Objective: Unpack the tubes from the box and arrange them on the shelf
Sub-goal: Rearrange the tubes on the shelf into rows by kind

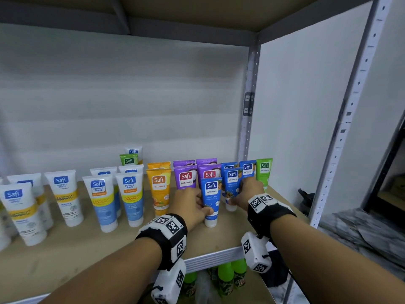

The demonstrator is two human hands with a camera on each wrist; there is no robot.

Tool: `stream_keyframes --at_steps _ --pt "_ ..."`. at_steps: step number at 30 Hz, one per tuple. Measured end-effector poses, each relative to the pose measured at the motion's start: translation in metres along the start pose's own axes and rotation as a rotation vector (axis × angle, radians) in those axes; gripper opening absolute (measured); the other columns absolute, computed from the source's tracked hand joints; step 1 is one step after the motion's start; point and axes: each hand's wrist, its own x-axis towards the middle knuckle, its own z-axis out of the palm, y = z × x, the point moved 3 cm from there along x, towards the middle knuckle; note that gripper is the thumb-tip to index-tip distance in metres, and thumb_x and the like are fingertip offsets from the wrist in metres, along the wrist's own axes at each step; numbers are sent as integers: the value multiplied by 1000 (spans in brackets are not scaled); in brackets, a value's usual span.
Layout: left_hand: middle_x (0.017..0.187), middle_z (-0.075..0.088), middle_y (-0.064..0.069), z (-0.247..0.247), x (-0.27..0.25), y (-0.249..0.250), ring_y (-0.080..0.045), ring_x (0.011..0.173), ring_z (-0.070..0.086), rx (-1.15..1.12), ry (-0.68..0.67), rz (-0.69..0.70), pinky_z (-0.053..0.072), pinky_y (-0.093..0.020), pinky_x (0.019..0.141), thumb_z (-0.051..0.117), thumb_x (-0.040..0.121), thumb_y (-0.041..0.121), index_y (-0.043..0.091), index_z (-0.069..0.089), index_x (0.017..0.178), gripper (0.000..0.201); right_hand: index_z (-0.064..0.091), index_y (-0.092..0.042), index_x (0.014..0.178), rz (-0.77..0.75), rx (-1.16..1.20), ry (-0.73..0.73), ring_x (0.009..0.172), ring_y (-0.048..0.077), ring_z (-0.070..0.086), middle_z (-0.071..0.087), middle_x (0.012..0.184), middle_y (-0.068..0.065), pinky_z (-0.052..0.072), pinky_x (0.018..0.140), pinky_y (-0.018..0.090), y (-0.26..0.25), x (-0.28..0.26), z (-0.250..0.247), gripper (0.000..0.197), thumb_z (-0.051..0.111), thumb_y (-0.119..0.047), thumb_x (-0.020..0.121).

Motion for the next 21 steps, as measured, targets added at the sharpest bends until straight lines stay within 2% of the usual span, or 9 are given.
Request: stream_keyframes --at_steps 4,9,12,13,17,19,21 --pt "106 70 -1 0 0 0 -5 83 61 2 -17 -1 50 -18 78 77 79 26 13 63 114 40 63 -7 104 -10 0 12 98 23 64 66 106 8 45 70 25 0 -3 -2 53 89 -28 62" --pt "107 70 0 0 0 0 -5 84 61 1 -18 -13 51 -18 78 77 79 27 14 63 114 41 63 -7 106 -16 -28 -24 97 21 65 68 106 7 54 77 29 -1 -11 -6 57 89 -29 60" --pt "107 70 0 0 -1 1 -4 83 61 3 -18 -15 50 -16 76 77 79 27 13 63 114 41 64 -8 100 -43 -55 -69 84 17 63 67 95 3 46 59 21 5 -20 -17 46 87 -27 65" --pt "106 70 0 1 -1 2 -4 83 60 2 -19 -16 49 -15 75 77 79 27 13 64 114 40 64 -9 99 -59 -48 -76 83 17 61 66 94 2 43 57 20 7 -23 -21 42 85 -26 67" --pt "100 71 4 7 -3 10 0 77 60 -5 -23 -1 48 -11 70 79 77 27 15 66 108 35 62 -13 103 -114 -11 -106 93 17 63 67 99 1 51 81 26 22 -46 -39 42 85 -19 69" --pt "96 71 6 14 -4 16 5 72 57 -36 -26 11 43 -5 64 79 77 24 16 68 104 31 61 -17 97 -136 12 -129 87 15 64 66 92 -2 53 84 28 35 -60 -46 43 88 -20 64" --pt "96 72 6 23 -4 24 4 73 59 -58 -18 33 43 -6 65 79 76 22 16 69 103 29 62 -23 89 -175 5 -179 80 10 65 67 86 -7 54 81 26 50 -78 -53 40 88 -24 59"
